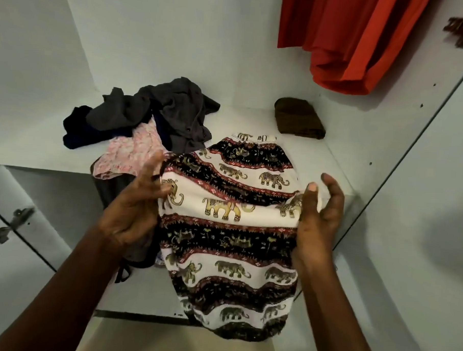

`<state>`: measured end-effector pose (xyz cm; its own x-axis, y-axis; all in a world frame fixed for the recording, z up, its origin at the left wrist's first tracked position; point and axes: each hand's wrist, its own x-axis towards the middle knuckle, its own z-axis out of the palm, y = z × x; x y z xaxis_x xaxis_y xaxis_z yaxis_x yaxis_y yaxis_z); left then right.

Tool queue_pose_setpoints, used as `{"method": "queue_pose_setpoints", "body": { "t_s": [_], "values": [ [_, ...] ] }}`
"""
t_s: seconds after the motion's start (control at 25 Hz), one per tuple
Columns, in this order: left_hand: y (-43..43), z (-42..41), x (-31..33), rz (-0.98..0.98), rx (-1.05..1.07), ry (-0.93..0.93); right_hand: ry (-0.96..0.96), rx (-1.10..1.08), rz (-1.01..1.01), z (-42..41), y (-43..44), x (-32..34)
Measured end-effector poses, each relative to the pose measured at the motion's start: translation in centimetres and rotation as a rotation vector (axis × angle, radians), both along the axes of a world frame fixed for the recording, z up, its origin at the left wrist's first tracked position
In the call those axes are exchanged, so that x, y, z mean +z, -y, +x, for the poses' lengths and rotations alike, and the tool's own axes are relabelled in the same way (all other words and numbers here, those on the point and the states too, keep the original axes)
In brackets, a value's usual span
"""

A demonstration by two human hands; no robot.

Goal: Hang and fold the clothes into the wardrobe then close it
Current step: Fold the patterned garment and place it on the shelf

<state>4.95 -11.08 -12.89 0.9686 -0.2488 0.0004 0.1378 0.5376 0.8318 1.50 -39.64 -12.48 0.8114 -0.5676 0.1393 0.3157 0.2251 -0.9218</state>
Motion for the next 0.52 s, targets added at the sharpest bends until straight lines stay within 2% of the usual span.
{"method": "queue_pose_setpoints", "body": {
  "t_s": [0.08, 0.12, 0.24, 0.32, 0.36, 0.4, 0.52],
  "values": [
    [-2.0, -1.9, 0.6, 0.056, 0.028, 0.157, 0.066, 0.052, -0.087, -1.6, -1.8, 2.4],
    [-3.0, -2.9, 1.2, 0.18, 0.034, 0.234, 0.081, 0.086, -0.126, -2.4, -2.8, 3.5],
    [-7.0, -6.2, 2.2, 0.846, 0.075, 0.468, 0.068, 0.139, -0.255, -4.8, -6.7, 6.0],
    [-9.8, -8.2, 2.4, 1.149, 0.226, 0.463, 0.003, 0.152, -0.344, -6.5, -9.5, 6.9],
    [-10.9, -9.3, 2.1, 1.189, 0.288, 0.394, -0.051, 0.177, -0.365, -7.4, -10.9, 7.2],
    [-12.0, -10.6, 2.0, 1.107, 0.306, 0.297, -0.121, 0.222, -0.388, -8.3, -12.1, 7.5],
    [-15.9, -14.4, 2.1, 0.525, 0.219, 0.029, -0.316, 0.474, -0.42, -10.2, -15.3, 7.6]
  ]
}}
